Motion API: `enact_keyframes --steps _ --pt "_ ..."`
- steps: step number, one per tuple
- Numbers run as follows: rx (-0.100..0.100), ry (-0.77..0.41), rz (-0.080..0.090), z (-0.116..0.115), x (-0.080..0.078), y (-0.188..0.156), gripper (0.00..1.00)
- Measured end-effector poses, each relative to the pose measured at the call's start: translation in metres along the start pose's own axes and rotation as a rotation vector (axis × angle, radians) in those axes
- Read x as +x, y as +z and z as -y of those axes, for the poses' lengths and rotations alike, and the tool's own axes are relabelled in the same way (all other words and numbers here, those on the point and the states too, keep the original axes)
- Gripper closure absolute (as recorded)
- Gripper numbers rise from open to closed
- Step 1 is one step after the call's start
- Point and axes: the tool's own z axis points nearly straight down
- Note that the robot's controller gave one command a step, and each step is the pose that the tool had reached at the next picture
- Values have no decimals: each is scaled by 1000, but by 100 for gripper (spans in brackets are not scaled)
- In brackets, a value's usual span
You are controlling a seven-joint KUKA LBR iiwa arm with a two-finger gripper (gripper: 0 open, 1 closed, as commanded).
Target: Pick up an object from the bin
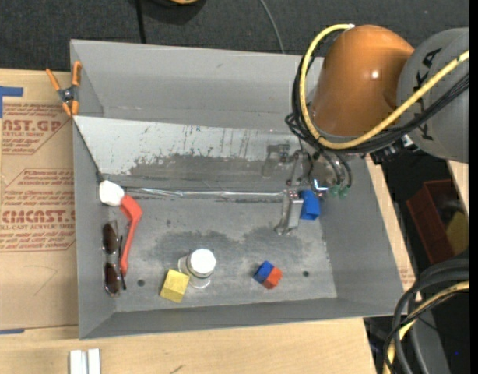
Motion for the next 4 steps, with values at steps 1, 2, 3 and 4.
enact_keyframes --steps 1,2,3,4 --pt "0 0 8 0 -1 -5 0" --pt "-1 38 12 -6 -12 45 0" --pt "-3 50 11 -6 -11 61 0" --pt "1 65 9 -5 3 99 0"
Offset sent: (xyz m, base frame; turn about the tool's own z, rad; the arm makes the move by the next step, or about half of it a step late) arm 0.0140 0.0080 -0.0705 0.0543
